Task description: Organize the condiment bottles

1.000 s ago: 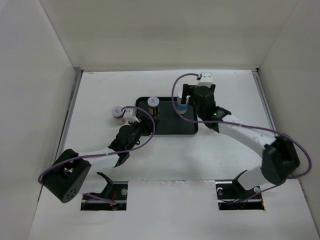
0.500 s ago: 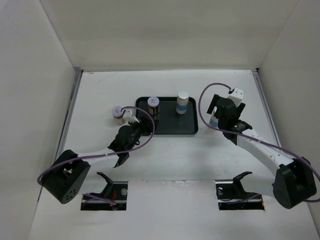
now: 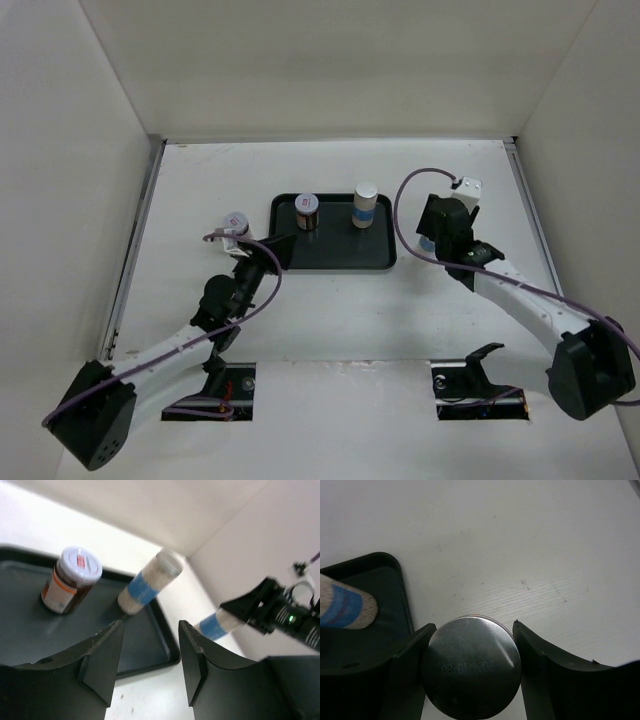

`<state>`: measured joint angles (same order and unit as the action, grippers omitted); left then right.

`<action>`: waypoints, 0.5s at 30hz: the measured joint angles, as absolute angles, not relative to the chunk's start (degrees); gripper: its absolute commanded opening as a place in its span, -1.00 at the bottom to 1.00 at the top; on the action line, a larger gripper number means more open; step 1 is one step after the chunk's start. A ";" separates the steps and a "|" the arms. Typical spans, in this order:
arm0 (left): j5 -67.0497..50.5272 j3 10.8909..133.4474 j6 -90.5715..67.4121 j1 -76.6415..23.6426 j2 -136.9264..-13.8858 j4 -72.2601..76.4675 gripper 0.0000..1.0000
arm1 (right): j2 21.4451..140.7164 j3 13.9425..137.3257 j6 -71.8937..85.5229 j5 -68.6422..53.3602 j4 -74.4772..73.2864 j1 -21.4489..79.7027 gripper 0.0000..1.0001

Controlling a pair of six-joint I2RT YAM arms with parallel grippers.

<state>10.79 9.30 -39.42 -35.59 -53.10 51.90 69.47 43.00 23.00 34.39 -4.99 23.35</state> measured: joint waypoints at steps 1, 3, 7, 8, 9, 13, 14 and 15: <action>11.77 8.69 -39.42 -35.44 -50.13 51.99 -0.06 | 67.94 43.20 22.61 34.79 -5.45 24.43 -0.07; 14.09 7.88 -39.44 -35.05 -44.80 52.12 -0.02 | 65.76 44.82 21.82 35.38 -6.07 27.68 -0.05; 22.20 7.49 -39.64 -33.69 -36.05 47.72 0.11 | 67.85 51.03 21.15 35.33 -4.51 36.69 -0.04; 24.43 7.66 -39.90 -33.26 -34.30 44.97 0.16 | 69.73 52.82 21.10 34.74 -3.51 39.07 -0.04; 26.50 8.08 -40.27 -32.77 -32.99 41.60 0.23 | 71.79 54.41 20.97 34.24 -2.37 40.88 -0.04; 31.24 10.98 -42.46 -29.80 -31.18 27.70 0.45 | 83.40 62.00 19.31 32.14 1.17 47.16 -0.04; 31.68 11.62 -43.07 -28.75 -31.05 24.64 0.49 | 86.39 63.77 18.72 31.73 1.76 48.10 -0.04; 31.75 11.99 -43.66 -27.68 -30.79 21.91 0.51 | 88.75 64.99 18.24 31.24 2.11 48.66 -0.04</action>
